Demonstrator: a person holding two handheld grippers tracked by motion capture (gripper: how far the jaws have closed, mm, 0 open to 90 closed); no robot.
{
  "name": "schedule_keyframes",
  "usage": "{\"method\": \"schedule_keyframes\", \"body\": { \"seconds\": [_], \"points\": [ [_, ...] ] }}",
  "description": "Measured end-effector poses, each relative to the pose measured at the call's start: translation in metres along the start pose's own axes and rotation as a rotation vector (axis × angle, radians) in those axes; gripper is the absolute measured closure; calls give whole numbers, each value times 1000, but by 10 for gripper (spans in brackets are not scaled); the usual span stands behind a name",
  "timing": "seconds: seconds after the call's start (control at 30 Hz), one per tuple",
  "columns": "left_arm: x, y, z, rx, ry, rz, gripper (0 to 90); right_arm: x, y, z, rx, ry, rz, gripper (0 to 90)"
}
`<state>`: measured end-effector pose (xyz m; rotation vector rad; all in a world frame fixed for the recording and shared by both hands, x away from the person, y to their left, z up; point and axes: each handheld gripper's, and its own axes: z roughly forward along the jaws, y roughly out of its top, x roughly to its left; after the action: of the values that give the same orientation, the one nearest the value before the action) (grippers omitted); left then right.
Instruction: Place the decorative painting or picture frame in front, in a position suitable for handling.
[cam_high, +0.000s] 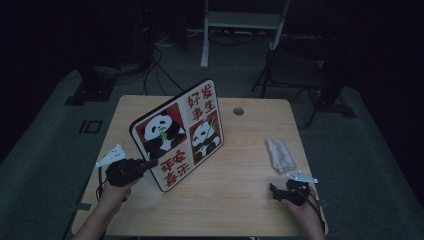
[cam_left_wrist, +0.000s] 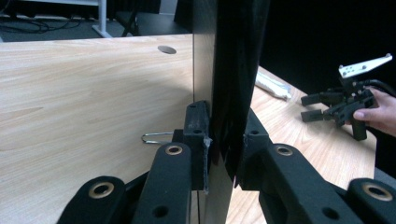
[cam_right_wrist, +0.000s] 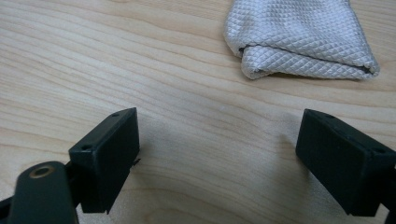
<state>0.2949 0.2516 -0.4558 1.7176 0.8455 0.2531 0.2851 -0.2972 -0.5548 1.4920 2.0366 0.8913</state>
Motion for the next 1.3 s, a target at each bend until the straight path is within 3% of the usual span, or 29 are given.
{"method": "schedule_keyframes", "body": {
  "seconds": [0.27,0.83,1.1,1.3],
  "points": [
    [-20,-6,-1,7,-30,-1,787,0,0,0,-1,0,-1,130],
    [-67,-17,7,44,-123,54,791,0,0,0,-1,0,0,130],
    [-85,-20,7,59,-125,55,791,0,0,0,-1,0,0,130],
    [-88,-22,6,62,-135,51,790,0,0,0,0,0,0,130]
  ]
}}
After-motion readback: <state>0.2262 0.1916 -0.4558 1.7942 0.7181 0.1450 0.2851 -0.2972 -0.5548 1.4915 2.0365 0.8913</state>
